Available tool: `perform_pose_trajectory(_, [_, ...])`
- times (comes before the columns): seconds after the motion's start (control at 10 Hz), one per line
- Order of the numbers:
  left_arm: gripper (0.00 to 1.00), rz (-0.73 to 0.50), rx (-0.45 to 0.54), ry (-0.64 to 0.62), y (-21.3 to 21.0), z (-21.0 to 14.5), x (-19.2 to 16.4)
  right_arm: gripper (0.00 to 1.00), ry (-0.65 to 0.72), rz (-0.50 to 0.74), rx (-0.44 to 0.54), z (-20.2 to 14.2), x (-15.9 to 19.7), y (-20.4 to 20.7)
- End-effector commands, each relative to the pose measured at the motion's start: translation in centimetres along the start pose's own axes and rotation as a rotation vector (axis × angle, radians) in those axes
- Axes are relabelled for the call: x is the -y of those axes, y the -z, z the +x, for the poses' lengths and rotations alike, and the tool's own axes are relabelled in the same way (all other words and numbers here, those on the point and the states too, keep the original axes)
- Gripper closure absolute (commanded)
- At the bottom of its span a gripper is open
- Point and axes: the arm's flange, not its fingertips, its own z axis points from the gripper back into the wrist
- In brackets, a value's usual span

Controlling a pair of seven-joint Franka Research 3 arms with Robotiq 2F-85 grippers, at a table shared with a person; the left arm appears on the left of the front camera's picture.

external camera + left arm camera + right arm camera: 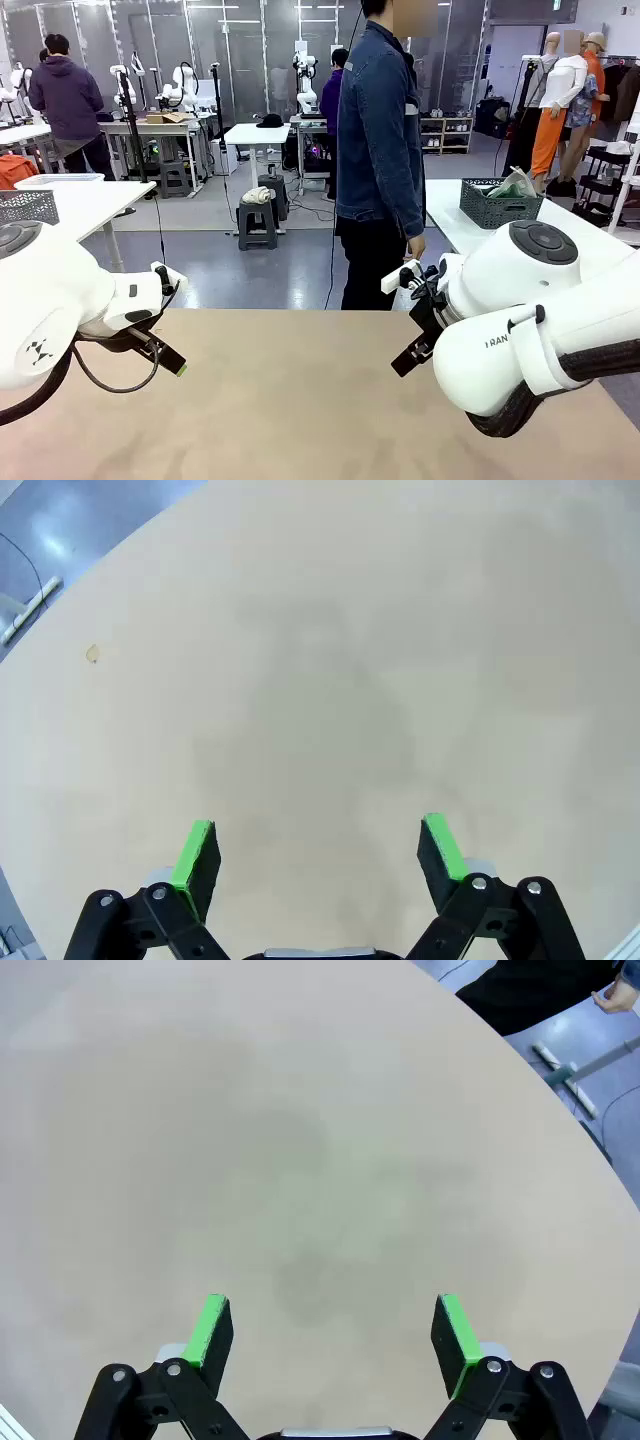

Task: Fold the towels and place them in the basket.
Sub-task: When a person lays out a Towel with hook on the table, fold it in half twice.

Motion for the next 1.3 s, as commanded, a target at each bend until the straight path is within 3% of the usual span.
perform_pose_trajectory(0.0, [0.0,0.0,0.0,0.0,0.0,0.0,0.0,0.0,0.0,0.0,0.0,0.0,0.0,0.0])
perform_pose_trajectory(0.4, [0.0,0.0,0.0,0.001,0.0,0.0,0.0,0.0,-0.003,-0.001,0.0,0.0,0.0,0.0])
perform_pose_trajectory(0.8, [0.0,-0.118,0.1,0.108,-3.9,3.4,-6.5,0.0,-0.138,0.109,0.121,2.3,7.9,-4.5])
perform_pose_trajectory(1.2, [0.0,-0.305,0.215,0.304,-11.8,5.5,-15.6,0.0,-0.446,0.208,0.232,2.1,16.7,-13.5])
